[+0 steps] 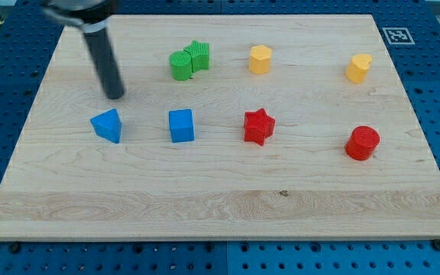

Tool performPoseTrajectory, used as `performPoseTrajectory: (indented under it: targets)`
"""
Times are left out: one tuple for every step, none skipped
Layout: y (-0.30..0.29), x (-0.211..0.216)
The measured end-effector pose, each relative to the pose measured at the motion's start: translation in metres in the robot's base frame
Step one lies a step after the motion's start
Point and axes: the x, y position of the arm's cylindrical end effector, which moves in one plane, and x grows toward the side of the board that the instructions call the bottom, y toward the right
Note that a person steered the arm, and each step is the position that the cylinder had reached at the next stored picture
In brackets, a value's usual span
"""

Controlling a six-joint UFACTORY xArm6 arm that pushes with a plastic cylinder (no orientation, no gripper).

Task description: Reposition the blue cube slightly

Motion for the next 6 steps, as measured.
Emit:
performPoseTrajectory:
  targets:
    - [-0.018, 0.053]
    - [0.001, 0.096]
    - [0.039, 0.100]
    - [0.073, 0.082]
    - [0.104, 0.062]
    - [0.108, 0.095]
